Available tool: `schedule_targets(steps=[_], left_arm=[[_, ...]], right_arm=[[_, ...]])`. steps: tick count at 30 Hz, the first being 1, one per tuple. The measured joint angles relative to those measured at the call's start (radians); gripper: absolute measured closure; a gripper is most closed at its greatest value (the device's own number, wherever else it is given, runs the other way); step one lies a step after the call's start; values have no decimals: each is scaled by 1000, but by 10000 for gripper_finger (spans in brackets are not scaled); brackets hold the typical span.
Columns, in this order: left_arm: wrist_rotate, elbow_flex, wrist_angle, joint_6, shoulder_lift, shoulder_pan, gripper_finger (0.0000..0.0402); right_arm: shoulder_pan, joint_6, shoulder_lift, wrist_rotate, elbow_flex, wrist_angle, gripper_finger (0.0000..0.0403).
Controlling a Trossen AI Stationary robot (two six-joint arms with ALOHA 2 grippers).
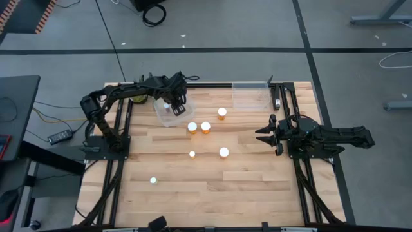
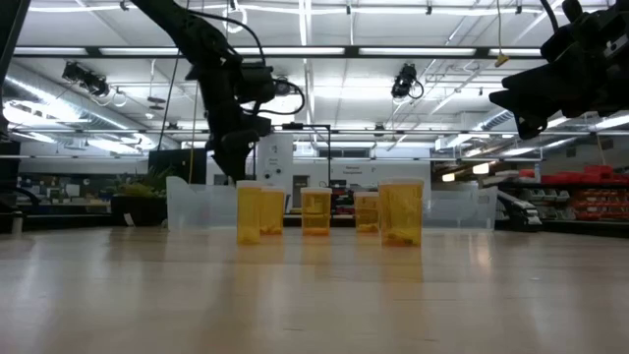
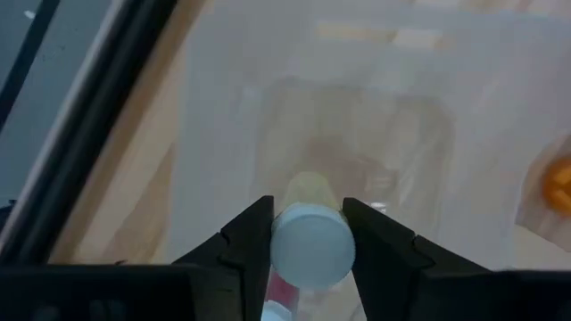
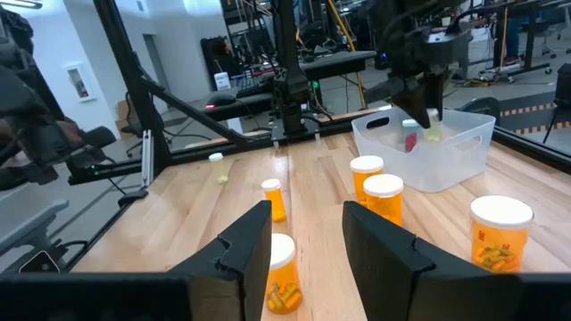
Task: Pick and place medicine bottles into bin by pill shape (circle, oval)
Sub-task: Put the yellow small pill bottle into the left transparent bin
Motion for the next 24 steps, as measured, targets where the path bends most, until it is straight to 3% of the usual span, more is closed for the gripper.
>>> schedule_targets(steps=[12, 24], left_arm=[[-3, -11, 111, -52, 33, -17, 263], [-19, -10, 102, -41, 64, -20, 268]], right_arm=[[0, 0, 0, 0, 0, 0, 256], [0, 0, 8, -3, 0, 2, 256]])
